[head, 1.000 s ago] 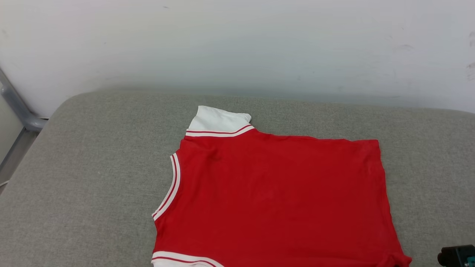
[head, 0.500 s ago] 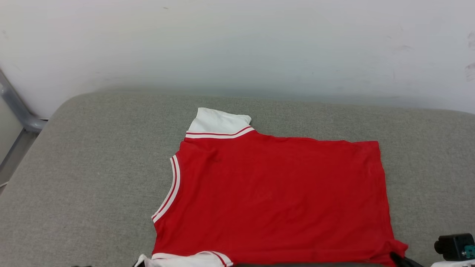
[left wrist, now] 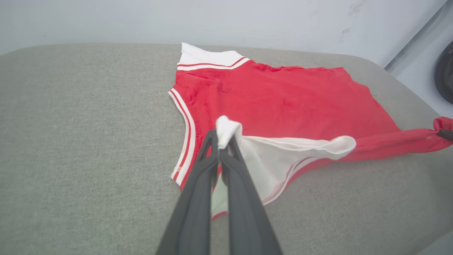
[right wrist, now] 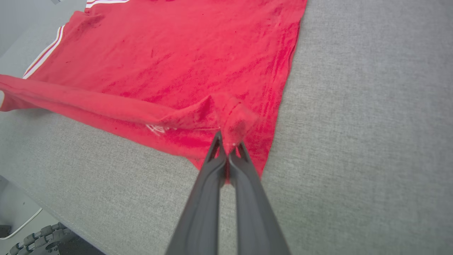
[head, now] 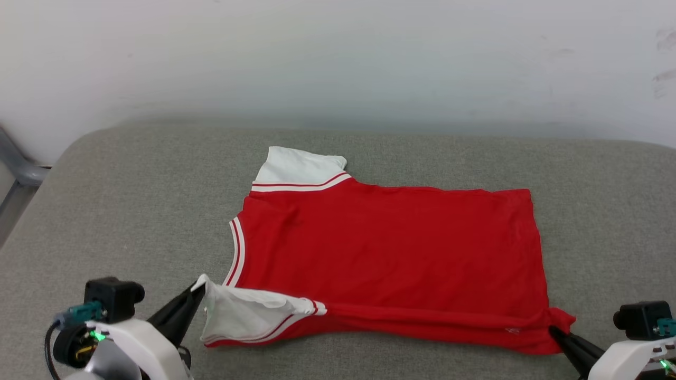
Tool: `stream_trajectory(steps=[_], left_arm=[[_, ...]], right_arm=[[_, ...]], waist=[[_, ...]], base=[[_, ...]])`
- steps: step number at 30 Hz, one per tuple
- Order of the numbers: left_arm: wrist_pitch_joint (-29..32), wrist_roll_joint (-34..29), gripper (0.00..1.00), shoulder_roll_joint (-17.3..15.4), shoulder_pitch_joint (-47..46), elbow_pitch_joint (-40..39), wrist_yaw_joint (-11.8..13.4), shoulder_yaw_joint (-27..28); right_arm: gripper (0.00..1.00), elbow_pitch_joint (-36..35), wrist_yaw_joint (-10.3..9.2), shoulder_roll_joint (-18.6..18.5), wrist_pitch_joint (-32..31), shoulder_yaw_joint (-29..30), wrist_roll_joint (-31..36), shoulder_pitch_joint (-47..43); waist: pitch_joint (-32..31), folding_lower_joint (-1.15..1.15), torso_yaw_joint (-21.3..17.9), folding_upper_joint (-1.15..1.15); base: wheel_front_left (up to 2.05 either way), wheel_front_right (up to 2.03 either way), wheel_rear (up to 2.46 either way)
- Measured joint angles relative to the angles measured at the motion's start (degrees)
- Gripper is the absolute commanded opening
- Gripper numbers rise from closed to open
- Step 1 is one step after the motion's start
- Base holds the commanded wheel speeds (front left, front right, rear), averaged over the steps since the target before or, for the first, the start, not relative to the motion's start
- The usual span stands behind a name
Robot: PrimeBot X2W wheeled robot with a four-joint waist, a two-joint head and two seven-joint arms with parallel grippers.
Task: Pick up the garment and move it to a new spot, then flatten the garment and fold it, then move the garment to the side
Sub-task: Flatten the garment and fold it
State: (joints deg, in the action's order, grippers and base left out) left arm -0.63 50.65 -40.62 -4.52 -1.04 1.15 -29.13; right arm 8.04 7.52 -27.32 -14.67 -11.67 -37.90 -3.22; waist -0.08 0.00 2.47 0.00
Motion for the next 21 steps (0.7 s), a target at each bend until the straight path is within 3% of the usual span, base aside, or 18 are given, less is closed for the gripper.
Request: stream_trajectory(steps=[11,21], left_arm=[[3.6,-1.7,0.0,1.1,-13.5,7.7,-4.6,-1.1],[3.6,-3.0,0.0,4.6,-22.9,19.9,-7.6,-4.0]], right_arm=[[0.0,1.8,0.0,-0.2,-0.1,-1.0,-0.3,8.1],[0.0,6.4,0.0,0.1,-1.3,-3.3,1.6,17.0]], waist=[[6.5,0.01,-1.2,0.0],[13.8,0.01,-2.3,0.0]], base=[[0.0,0.0,0.0],[0.0,0.0,0.0]])
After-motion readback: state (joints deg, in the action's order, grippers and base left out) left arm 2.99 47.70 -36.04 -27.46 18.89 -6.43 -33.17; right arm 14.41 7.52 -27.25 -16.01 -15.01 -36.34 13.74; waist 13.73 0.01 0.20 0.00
